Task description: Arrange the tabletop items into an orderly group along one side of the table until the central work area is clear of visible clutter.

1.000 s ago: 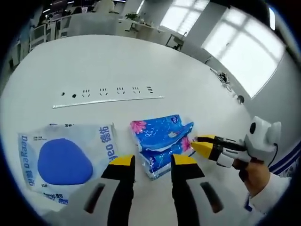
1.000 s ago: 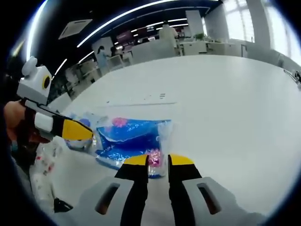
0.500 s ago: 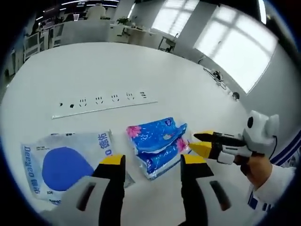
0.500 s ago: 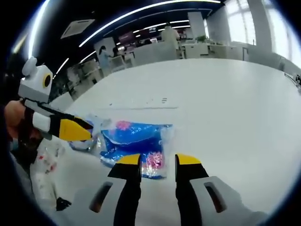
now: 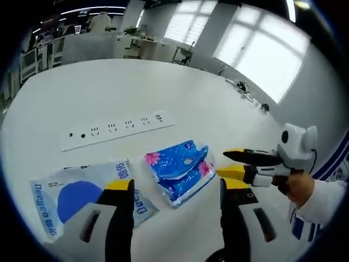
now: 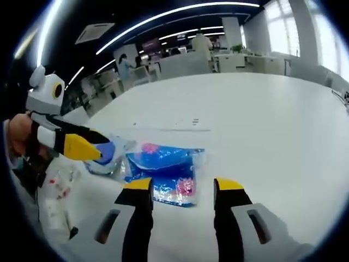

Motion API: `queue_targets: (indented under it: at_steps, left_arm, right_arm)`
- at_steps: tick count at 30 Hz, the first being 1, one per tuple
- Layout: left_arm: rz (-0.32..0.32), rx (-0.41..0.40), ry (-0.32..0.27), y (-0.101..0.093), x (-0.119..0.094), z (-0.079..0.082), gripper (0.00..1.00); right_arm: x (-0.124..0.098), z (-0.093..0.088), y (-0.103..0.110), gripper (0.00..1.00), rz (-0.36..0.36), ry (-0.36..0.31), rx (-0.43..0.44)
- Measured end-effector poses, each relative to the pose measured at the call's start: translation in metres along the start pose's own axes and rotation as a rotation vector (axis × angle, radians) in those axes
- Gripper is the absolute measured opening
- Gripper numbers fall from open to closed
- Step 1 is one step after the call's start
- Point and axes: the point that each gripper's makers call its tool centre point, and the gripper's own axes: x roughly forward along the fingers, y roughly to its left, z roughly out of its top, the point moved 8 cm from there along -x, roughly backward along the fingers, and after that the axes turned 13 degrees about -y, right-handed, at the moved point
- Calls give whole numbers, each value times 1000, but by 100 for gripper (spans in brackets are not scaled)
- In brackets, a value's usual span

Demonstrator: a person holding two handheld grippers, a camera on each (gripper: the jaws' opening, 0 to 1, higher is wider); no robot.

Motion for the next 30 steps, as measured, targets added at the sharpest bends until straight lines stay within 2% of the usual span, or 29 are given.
queue_targets:
  at_steps: [10,19,30]
  left_arm:
    - [-28,17,-21,3,-19,8,70]
    - [-78,51,-41,-1,-39,13,77]
    - [-117,104,-56,-11,-70,11,80]
  right_arm:
    - [-11,12,5,53,13,-24,-10]
    - [-24,19,16,59,35,-41,-26]
    - [-45,25,40,63,79,-50,-61]
